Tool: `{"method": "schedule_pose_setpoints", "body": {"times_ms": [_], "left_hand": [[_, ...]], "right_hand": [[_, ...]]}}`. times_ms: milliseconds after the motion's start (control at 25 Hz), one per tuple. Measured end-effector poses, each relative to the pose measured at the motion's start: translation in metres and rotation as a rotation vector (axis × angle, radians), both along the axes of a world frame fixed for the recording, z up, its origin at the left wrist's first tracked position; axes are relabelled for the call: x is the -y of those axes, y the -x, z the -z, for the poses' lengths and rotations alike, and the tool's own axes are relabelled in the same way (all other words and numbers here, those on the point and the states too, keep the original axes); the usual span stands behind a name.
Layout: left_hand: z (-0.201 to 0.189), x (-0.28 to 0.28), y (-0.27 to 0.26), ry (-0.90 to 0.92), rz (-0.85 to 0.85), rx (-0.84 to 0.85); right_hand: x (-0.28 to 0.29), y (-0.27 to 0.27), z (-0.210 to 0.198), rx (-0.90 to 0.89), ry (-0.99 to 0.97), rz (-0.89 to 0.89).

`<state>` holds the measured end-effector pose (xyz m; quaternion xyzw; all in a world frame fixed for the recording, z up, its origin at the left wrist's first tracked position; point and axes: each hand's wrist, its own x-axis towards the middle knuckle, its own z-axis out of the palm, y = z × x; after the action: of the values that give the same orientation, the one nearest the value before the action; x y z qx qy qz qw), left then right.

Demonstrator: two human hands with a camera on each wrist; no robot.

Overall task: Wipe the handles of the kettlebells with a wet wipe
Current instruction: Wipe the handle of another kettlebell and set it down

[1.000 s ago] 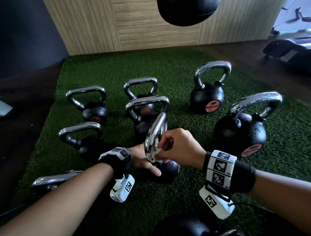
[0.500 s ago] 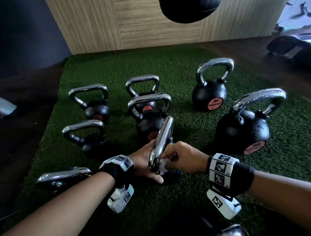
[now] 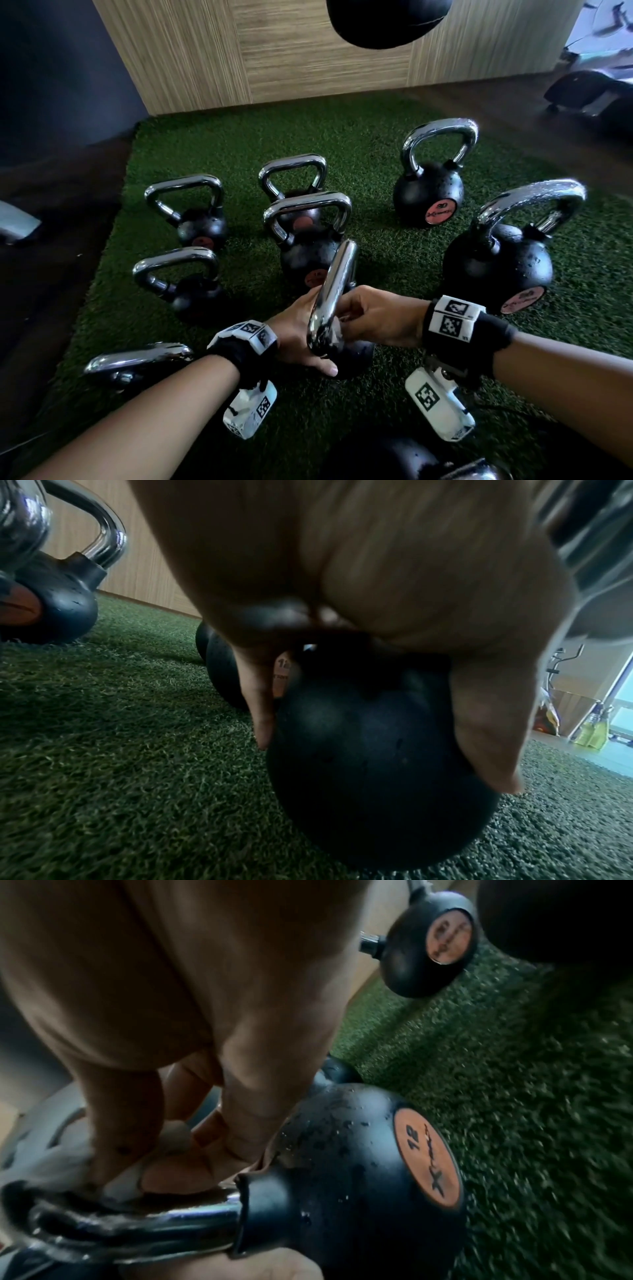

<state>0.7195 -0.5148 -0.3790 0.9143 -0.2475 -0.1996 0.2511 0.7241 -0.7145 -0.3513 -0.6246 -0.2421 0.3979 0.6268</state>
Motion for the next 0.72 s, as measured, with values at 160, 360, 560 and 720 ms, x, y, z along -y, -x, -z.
{"method": "schedule_pose_setpoints", "body": {"times_ms": [160,360,560,720], "left_hand": [[-0.004,0.005,-0.002,-0.018,0.041,0.036],[-0.003,0.007,-0.001,-0.076,0.030,0.075],[0.001,0.002,0.000,0.118,0.000,0.018],[0.007,0.000,0.000,0.229,-0.046,-0.005]], "right_hand": [[-0.004,-0.001,0.009,-0.312,-0.208,0.125],[-0.009,-0.001,0.013,-0.321,-0.245,0.329],[-0.012,-0.004,0.009,-0.217,-0.201,0.651],[-0.017,-0.004,0.003,-0.018,-0.103,0.814]]}}
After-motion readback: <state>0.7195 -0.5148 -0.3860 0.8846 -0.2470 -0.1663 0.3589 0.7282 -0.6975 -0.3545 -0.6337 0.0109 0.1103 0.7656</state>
